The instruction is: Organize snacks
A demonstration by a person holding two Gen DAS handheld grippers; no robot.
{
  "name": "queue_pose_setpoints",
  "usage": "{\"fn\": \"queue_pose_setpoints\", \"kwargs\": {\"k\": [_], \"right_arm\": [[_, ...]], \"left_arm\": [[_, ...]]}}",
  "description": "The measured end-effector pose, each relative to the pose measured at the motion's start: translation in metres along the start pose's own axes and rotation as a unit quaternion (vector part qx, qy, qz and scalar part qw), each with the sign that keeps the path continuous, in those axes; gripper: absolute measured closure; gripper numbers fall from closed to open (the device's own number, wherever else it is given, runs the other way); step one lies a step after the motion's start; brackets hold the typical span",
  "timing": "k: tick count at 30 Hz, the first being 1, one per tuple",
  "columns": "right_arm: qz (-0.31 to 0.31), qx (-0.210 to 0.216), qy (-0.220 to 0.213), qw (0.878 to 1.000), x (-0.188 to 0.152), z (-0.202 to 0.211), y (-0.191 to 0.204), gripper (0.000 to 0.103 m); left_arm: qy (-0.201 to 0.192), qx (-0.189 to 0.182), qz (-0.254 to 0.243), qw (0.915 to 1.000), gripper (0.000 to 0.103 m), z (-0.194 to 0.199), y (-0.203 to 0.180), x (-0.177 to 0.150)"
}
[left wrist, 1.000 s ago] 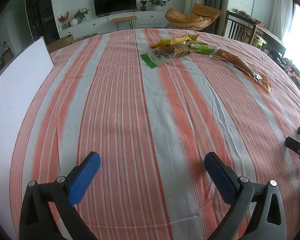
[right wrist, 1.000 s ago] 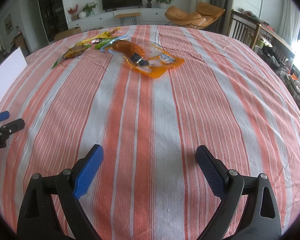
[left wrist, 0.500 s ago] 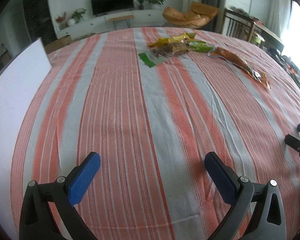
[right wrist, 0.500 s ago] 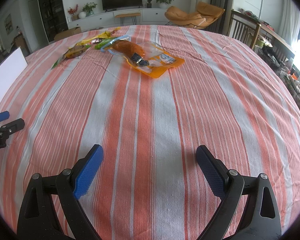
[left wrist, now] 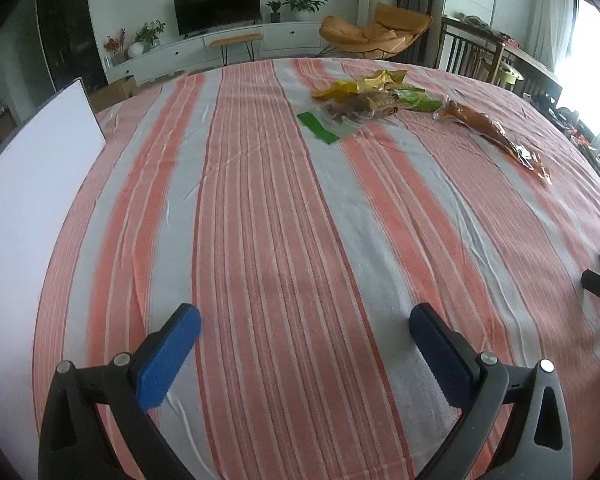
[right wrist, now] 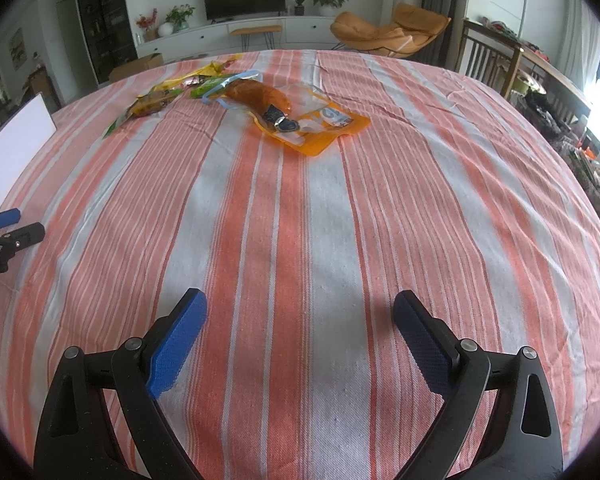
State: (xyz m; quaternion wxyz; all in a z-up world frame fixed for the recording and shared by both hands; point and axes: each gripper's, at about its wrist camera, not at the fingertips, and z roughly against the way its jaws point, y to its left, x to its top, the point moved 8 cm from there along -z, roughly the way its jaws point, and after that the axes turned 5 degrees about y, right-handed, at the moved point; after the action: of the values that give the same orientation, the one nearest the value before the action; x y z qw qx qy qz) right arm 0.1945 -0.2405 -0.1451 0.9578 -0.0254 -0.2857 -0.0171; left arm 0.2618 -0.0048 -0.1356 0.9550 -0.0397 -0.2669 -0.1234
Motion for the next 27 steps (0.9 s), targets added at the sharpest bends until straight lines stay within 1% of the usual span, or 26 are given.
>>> {"fn": "queue_pose_setpoints", "kwargs": {"k": [6, 7, 8, 9, 10, 11, 12, 13, 14, 15, 16, 17, 18, 20, 21, 22, 23, 24, 25, 26, 27], "right_arm": [[0.000, 0.001, 0.001, 1.000, 0.001, -0.001, 0.000, 0.006], [0.013, 0.010, 0.010, 1.000, 0.004, -0.003, 0.003, 0.006], [0.044, 0.029, 0.030, 0.998, 0.012, -0.007, 0.009, 0.008], [0.072, 0.041, 0.033, 0.996, 0.024, -0.008, 0.014, 0.008], [0.095, 0.037, 0.019, 0.995, 0.042, -0.006, 0.015, 0.008], [0.113, 0.015, -0.008, 0.993, 0.069, -0.002, 0.013, 0.008], [0.122, 0.003, -0.031, 0.992, 0.092, 0.001, 0.012, 0.008], [0.131, 0.004, -0.050, 0.990, 0.123, -0.002, 0.013, 0.008], [0.135, 0.014, -0.043, 0.990, 0.142, -0.010, 0.015, 0.008], [0.136, 0.030, -0.017, 0.990, 0.160, -0.028, 0.018, 0.008], [0.134, 0.036, 0.002, 0.990, 0.169, -0.041, 0.018, 0.008], [0.127, 0.040, 0.034, 0.991, 0.178, -0.063, 0.018, 0.008], [0.118, 0.039, 0.059, 0.990, 0.183, -0.080, 0.018, 0.008], [0.104, 0.034, 0.100, 0.989, 0.183, -0.111, 0.018, 0.008], [0.091, 0.054, 0.105, 0.989, 0.181, -0.118, 0.020, 0.008], [0.075, 0.064, 0.090, 0.991, 0.182, -0.116, 0.020, 0.009], [0.059, 0.068, 0.088, 0.992, 0.180, -0.115, 0.019, 0.011], [0.055, 0.064, 0.089, 0.992, 0.178, -0.112, 0.019, 0.023], [0.066, 0.053, 0.093, 0.992, 0.172, -0.106, 0.020, 0.030], [0.063, 0.062, 0.102, 0.991, 0.166, -0.100, 0.021, 0.039], [0.052, 0.073, 0.111, 0.990, 0.160, -0.095, 0.019, 0.043]], "left_arm": [[0.000, 0.000, 0.000, 1.0000, 0.000, 0.001, 0.000, 0.000], [0.000, 0.000, 0.000, 1.0000, 0.000, 0.001, 0.000, 0.000], [0.000, 0.000, 0.000, 1.0000, 0.000, 0.000, 0.000, 0.000], [0.000, 0.000, 0.000, 1.0000, 0.000, 0.001, 0.000, 0.000], [0.000, 0.000, 0.000, 1.0000, 0.000, 0.001, 0.001, 0.000], [0.000, 0.000, 0.000, 1.0000, 0.000, 0.000, 0.000, 0.000], [0.000, 0.000, 0.000, 1.0000, 0.000, 0.000, 0.000, 0.000], [0.000, 0.000, 0.000, 1.0000, 0.000, 0.000, 0.000, 0.000], [0.000, 0.000, 0.000, 1.0000, 0.000, 0.000, 0.000, 0.000], [0.000, 0.000, 0.000, 1.0000, 0.000, 0.000, 0.000, 0.000], [0.000, 0.000, 0.000, 1.0000, 0.000, 0.001, 0.001, 0.000], [0.000, 0.000, 0.000, 1.0000, 0.000, 0.000, 0.000, 0.000], [0.000, 0.000, 0.000, 1.0000, 0.000, 0.000, 0.000, 0.000], [0.000, 0.000, 0.000, 1.0000, 0.000, 0.000, 0.000, 0.000], [0.000, 0.000, 0.000, 1.0000, 0.000, 0.000, 0.000, 0.000], [0.000, 0.000, 0.000, 1.0000, 0.000, 0.001, 0.001, 0.000], [0.000, 0.000, 0.000, 1.0000, 0.000, 0.000, 0.000, 0.000], [0.000, 0.000, 0.000, 1.0000, 0.000, 0.000, 0.000, 0.000], [0.000, 0.000, 0.000, 1.0000, 0.000, 0.000, 0.000, 0.000], [0.000, 0.000, 0.000, 1.0000, 0.000, 0.000, 0.000, 0.000], [0.000, 0.000, 0.000, 1.0000, 0.000, 0.000, 0.000, 0.000]]}}
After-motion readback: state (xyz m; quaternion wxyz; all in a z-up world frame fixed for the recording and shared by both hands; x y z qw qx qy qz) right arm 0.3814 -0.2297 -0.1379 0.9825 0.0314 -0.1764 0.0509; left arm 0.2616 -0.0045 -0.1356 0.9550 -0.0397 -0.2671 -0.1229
